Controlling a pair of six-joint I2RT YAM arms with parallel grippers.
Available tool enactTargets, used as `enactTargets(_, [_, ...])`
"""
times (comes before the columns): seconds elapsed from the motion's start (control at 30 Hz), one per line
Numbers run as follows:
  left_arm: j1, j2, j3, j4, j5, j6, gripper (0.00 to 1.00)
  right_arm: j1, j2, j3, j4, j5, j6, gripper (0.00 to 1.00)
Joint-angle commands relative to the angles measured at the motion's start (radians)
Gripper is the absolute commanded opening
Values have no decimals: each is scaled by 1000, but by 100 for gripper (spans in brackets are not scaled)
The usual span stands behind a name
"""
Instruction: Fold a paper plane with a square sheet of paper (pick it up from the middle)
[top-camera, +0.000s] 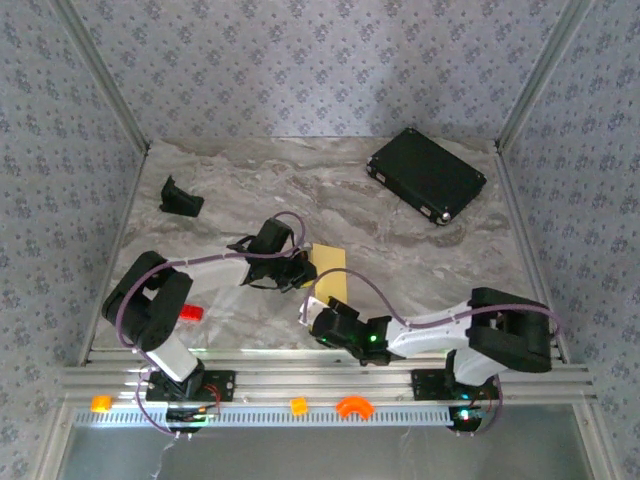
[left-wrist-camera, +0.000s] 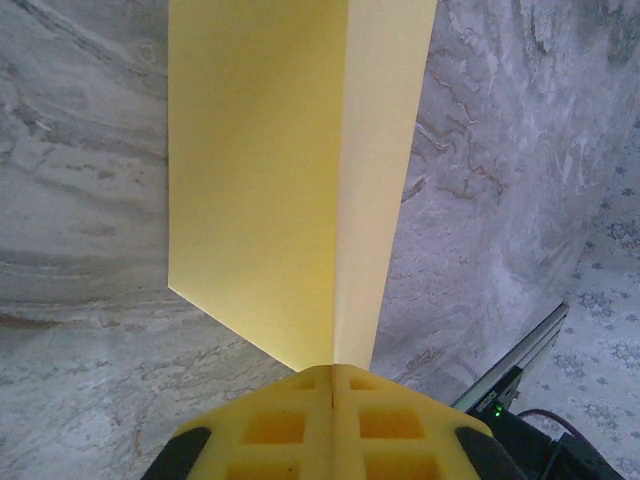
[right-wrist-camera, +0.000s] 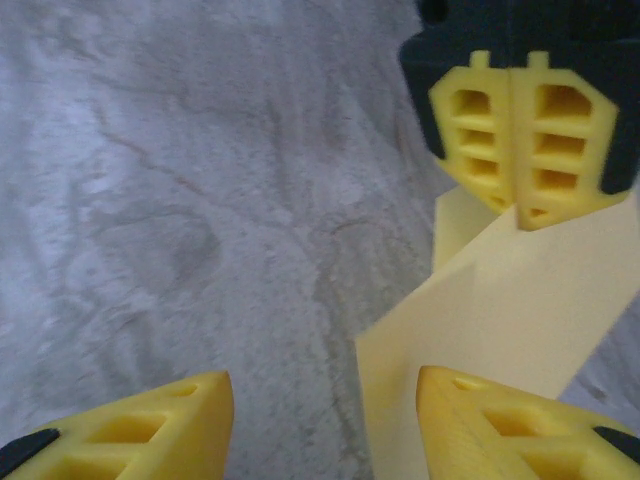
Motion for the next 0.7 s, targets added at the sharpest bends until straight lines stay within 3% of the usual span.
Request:
enactTargets(0.0, [1,-35,-3,10,3,-6,0,18,34,37,4,195,-20,53])
enactTargets(0.2, [0,-34,-4,5,-2,-3,0,20,-3,-2,7,225,13,44])
enactTargets(0.33, [-1,-31,-5,3,-1,-1,0,4,-52,-39,30,159,38,35])
enactTargets(0.67, [-5,-26,-4,6,-5,-6,0,-22,-67,-56,65,88,75,34])
